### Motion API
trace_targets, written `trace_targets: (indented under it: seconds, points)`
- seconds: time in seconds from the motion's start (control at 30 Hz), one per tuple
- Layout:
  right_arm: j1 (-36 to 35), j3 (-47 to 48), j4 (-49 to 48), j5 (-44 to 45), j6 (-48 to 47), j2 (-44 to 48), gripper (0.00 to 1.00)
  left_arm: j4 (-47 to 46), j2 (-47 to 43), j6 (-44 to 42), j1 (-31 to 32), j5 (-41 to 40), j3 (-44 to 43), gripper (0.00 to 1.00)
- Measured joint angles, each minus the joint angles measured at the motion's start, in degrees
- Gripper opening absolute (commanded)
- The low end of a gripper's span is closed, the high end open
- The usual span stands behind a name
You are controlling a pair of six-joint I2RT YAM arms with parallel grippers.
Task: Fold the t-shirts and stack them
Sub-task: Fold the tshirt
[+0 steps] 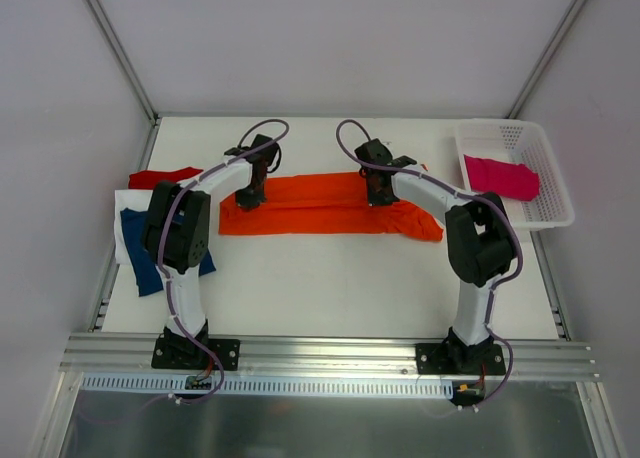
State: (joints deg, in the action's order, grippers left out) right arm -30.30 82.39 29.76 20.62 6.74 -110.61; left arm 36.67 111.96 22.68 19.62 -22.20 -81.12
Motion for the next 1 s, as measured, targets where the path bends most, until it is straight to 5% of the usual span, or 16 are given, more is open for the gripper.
trace_targets:
  seconds: [0.5,1.0]
  points:
    - [-0.2,-0.2,0.8,0.1,-0.2,0.7,0.01,-0.3,1.1,-1.0,-2.1,-8.2,-7.3,0.0]
    - [-5.3,-3.0,4.0,1.8,1.0,12.7,0.0,0.0,-2.8,0.9,-1.5,-4.9,-0.6,0.0]
